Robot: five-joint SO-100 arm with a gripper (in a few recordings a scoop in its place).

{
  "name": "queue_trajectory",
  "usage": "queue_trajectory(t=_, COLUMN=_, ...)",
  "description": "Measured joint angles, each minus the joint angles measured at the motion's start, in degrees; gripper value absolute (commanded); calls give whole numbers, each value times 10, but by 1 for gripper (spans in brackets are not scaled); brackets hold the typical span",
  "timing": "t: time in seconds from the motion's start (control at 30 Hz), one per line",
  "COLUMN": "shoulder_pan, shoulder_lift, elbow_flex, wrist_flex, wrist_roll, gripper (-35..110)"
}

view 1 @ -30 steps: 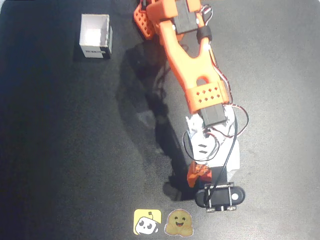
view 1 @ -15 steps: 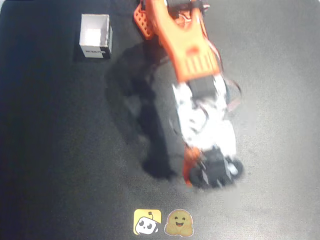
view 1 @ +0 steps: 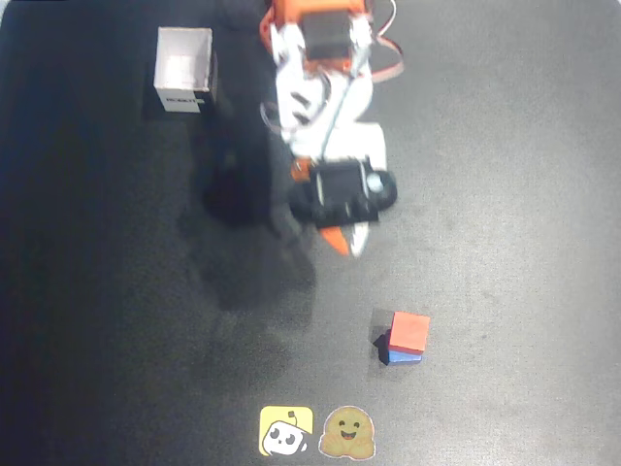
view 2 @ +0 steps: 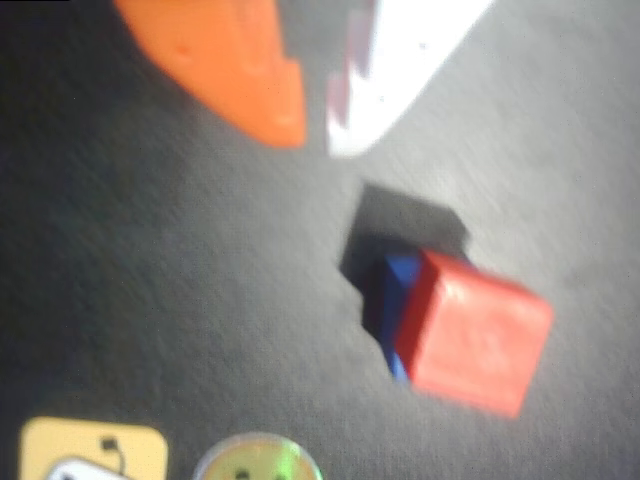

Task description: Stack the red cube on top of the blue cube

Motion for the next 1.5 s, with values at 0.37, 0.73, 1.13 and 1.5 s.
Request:
queue_trajectory(t=0.37, shoulder_pan=40, shoulder_lift=391, elbow_flex=301, wrist_flex=98, wrist_roll=-17, gripper=0)
queue_trajectory(t=0.73, shoulder_pan=69, shoulder_lift=492, elbow_flex=397, wrist_flex=172, wrist_roll=-43, gripper=0)
queue_trajectory(t=1.13, shoulder_pan=103, shoulder_lift=492, elbow_flex=399, wrist_flex=290, wrist_roll=-96, gripper=0)
queue_trajectory(t=1.5, shoulder_pan=98, shoulder_lift=492, elbow_flex=399, wrist_flex=291, wrist_roll=-102, gripper=0)
